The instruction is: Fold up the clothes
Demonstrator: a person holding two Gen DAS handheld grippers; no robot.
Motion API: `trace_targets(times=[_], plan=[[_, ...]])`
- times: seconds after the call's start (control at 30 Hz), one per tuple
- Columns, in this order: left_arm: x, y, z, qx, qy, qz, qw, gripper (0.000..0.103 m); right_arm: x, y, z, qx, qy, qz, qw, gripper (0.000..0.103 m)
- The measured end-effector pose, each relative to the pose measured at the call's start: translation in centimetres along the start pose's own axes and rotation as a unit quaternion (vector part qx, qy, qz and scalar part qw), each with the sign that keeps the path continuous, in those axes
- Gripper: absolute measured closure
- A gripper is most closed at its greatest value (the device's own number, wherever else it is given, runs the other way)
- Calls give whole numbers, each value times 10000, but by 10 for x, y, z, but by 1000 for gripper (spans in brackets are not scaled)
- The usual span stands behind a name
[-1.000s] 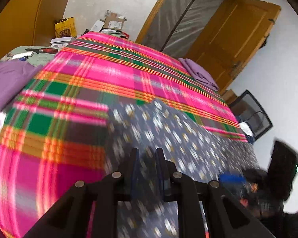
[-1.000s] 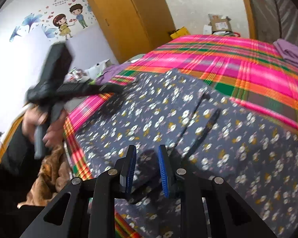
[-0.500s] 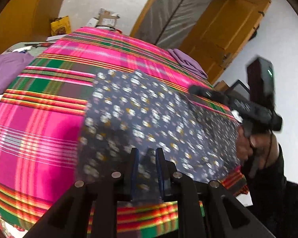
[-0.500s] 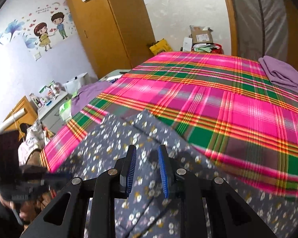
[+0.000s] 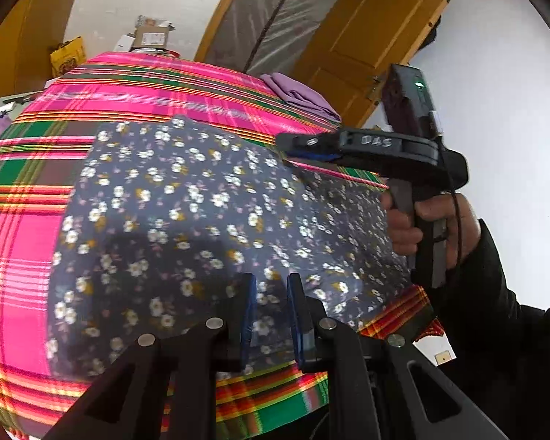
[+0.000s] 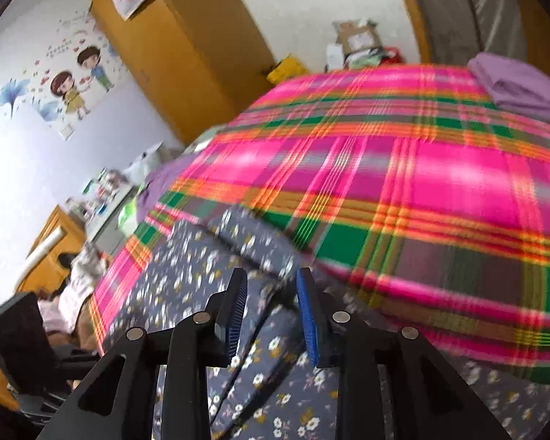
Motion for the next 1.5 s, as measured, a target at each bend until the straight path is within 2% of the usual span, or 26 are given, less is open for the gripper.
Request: trace_targets(times=[0.1,0.17,0.2,0.33,0.47,0.53,0.73,0.93,1.0,1.07,1.2,1.37,1.5], plan=[[-4,4,5,24,-86,92,9999,86,-9,-3,11,36,-154,-65,9999,75],[-9,5,7,1,-142,104,9998,86,-9,-4,8,-7,-64,-102,9999,88],[-11,5,8,-8,-149,106,9998,86,-9,-4,5,-27,-14,-118,9999,97],[-15,4,7,-82,-99,95,9999,86,-11,0,-7,-157,138,-160,9997,103],[-16,5,7,-126,-76,88,9999,86,-18,18,-8,-429,77,-19,9990,103],[-15,6,3,-110,-68,115,9999,86,-15,18,-17,-450,217,-11,9988,99],[-11,3,-10,-19,-4,138,9999,86,-21,-22,-47,109,528,-504,9973,95],[-9,-51,-36,690,256,-481,9961,86,-75,-72,-50,755,229,-1248,9890,95],[-14,-61,-41,738,283,-633,9949,86,-93,-81,-46,890,31,-1459,9853,95],[-18,-61,-42,741,342,-640,9946,86,-109,-82,-41,864,-163,-1586,9834,95],[-22,-55,-42,846,353,-466,9947,86,-117,-78,-40,876,-237,-1541,9839,95],[-23,-59,-45,764,313,-610,9947,86,-115,-77,-38,836,-230,-1557,9840,96],[-5,-57,-43,750,336,-634,9946,86,-107,-68,-48,718,-36,-1385,9878,96]])
Point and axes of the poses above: each gripper's, at about its wrist camera, not at the fingertips, and z roughly the way its jaws point, y to its right, x to its top, the point moved 9 cm from there along z, roughly the way its jaws point, and after that the axes turned 4 degrees about y, right-handed, at the moved point
